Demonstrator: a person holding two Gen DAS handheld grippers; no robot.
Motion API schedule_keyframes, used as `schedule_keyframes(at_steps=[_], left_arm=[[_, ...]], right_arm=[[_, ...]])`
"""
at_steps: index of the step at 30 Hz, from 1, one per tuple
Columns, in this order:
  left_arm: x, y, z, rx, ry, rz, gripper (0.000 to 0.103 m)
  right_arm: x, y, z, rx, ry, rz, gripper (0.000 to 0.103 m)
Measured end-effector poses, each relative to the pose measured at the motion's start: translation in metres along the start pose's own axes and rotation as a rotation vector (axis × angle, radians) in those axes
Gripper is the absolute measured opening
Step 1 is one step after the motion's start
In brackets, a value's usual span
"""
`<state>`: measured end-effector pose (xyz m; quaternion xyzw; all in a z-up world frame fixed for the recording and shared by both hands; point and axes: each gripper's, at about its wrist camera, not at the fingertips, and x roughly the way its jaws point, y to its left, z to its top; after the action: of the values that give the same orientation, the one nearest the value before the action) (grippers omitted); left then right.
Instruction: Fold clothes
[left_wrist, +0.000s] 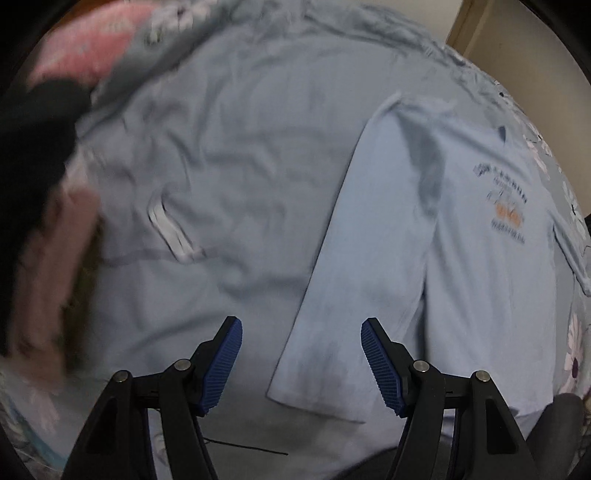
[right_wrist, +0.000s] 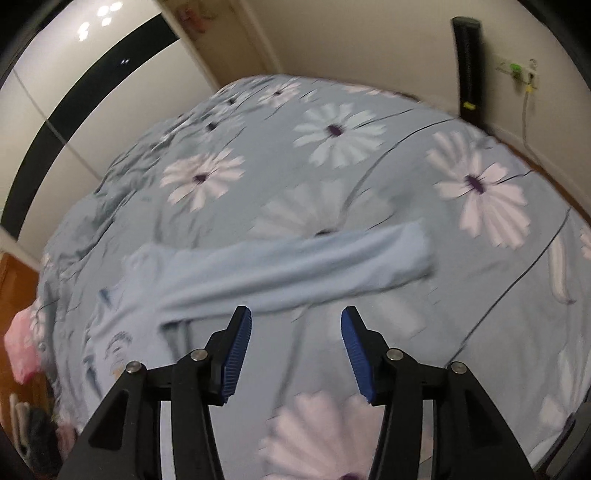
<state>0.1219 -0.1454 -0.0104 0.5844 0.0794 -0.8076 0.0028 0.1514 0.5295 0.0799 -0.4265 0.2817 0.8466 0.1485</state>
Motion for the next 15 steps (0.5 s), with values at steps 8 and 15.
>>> schedule_keyframes(at_steps=[8,15], left_arm=[[0.043,0.003,-0.013,0.007,0.081,-0.068,0.056],[0.033,-0.007,-0.009,0.066,0.062,-0.074,0.004]], right_arm=[[0.006,0.091,-0.018,-0.118,0.049,0.05,0.052],[0.023,0.149,-0.021,-0.166,0.086,0.082,0.052]])
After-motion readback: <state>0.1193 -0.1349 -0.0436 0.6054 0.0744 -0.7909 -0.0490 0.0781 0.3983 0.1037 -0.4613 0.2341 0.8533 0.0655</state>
